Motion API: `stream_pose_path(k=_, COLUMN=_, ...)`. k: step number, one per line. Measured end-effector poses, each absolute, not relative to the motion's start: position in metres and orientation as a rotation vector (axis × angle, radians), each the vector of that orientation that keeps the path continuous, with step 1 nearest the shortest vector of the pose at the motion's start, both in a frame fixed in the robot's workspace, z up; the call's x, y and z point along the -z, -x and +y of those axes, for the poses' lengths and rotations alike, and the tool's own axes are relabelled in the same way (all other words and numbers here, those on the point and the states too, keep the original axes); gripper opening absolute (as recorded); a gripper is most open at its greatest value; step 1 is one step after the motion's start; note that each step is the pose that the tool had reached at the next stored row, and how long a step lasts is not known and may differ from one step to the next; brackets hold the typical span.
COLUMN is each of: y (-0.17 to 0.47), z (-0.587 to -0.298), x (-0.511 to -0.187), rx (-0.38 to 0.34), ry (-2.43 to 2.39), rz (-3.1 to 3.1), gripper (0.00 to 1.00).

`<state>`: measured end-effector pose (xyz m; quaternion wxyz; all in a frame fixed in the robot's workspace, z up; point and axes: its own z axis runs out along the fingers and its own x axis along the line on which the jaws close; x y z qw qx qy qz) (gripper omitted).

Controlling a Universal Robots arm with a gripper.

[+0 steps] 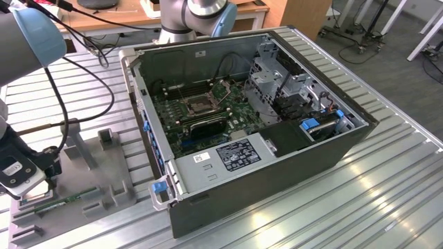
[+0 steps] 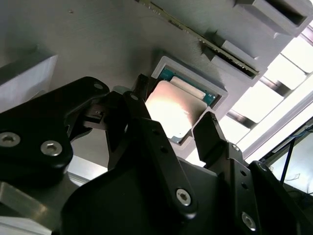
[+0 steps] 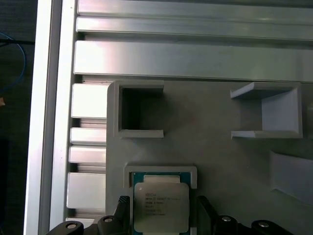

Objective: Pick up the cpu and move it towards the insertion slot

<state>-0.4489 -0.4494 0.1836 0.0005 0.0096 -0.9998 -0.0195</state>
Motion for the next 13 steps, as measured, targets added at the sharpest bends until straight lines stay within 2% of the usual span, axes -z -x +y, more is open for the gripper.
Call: stream_pose_path(k=13, y=0.4501, z=-0.4489, x=-0.1808, rx=0.064, ry=-0.03, rz=-3.14, gripper=0.65)
